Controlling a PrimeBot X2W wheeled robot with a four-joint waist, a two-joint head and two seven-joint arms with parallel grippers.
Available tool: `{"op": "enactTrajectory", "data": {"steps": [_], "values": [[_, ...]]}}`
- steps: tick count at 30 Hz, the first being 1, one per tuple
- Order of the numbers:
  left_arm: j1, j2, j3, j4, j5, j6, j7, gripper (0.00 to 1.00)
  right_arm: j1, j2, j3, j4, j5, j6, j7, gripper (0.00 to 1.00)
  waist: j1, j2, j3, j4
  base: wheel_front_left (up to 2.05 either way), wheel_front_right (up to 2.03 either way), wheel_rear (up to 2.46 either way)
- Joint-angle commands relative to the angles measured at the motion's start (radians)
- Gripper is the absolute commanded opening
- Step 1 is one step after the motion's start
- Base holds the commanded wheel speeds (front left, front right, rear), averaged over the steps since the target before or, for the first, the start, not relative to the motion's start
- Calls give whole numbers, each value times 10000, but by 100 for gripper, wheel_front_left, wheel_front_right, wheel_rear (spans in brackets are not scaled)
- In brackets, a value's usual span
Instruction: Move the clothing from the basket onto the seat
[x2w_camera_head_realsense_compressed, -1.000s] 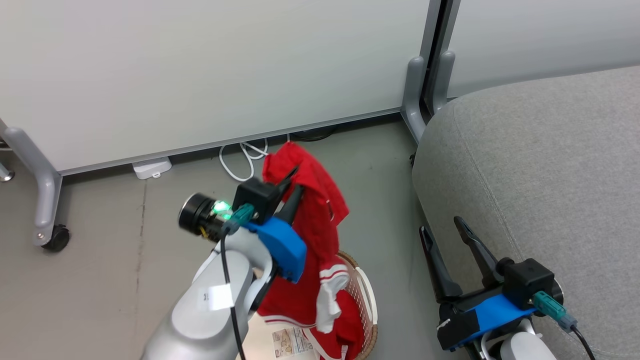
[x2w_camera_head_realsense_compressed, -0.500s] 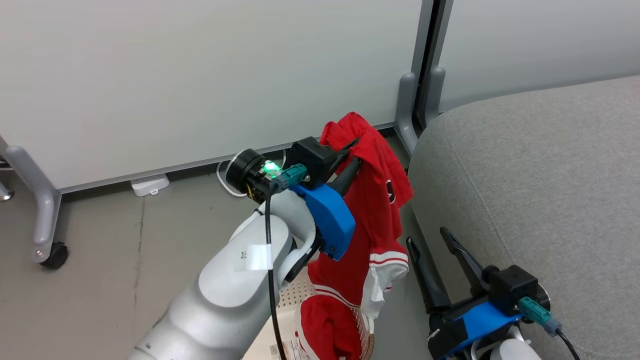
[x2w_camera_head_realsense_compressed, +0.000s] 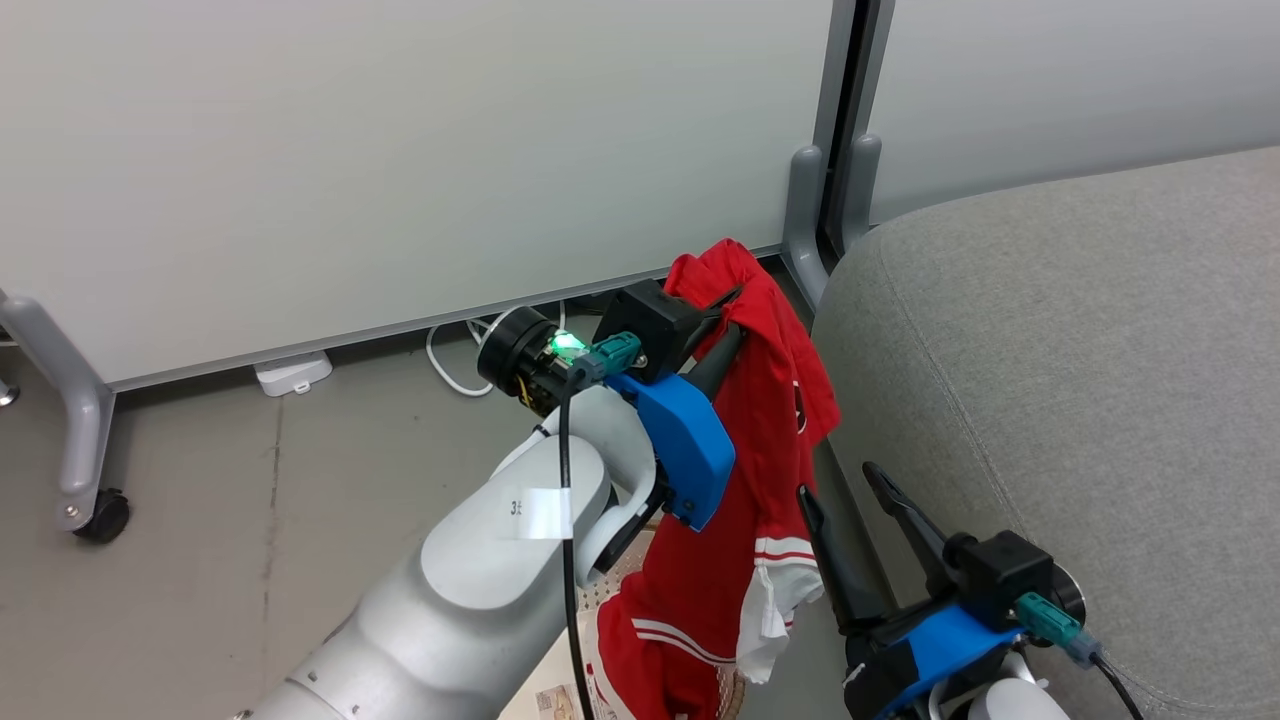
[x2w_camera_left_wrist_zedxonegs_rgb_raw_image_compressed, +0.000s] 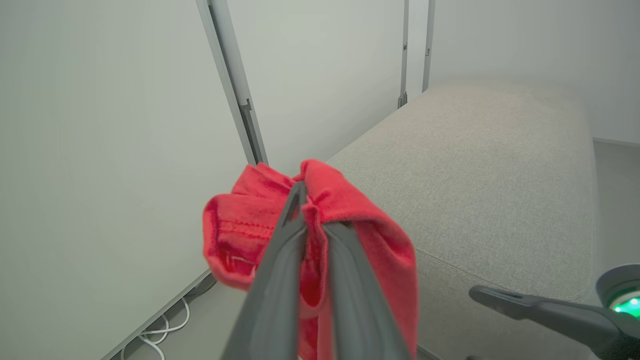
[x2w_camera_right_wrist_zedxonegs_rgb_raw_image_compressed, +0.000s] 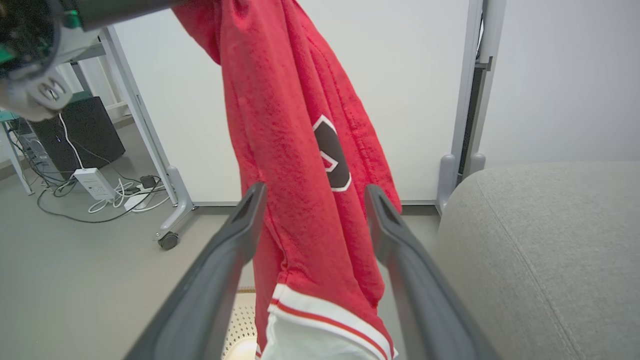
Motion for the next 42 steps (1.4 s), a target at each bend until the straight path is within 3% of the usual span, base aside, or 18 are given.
{"op": "enactTrajectory", "data": {"steps": [1,10,32,34,42], "values": [[-170,5,-95,22,-137,71,-92,0,-197,-28,80,76,-99,3,93,100,0,0,12,32,0,0,0],[-420,6,-645,132,-744,278,-274,0,-1234,-28,624,876,-25,1,409,100,0,0,125,183,0,0,0],[-904,4,-1639,328,-1716,536,-643,0,-3971,-28,2018,4370,1255,1,63,100,0,0,282,530,0,0,0],[-949,2,-1695,350,-1797,574,-676,0,-4114,-28,2240,4602,1434,1,37,0,0,0,271,538,0,0,0],[-1056,3,-1985,447,-2119,586,-723,0,-4354,-28,2726,5015,1991,3,-95,0,0,0,231,512,0,0,0]]}}
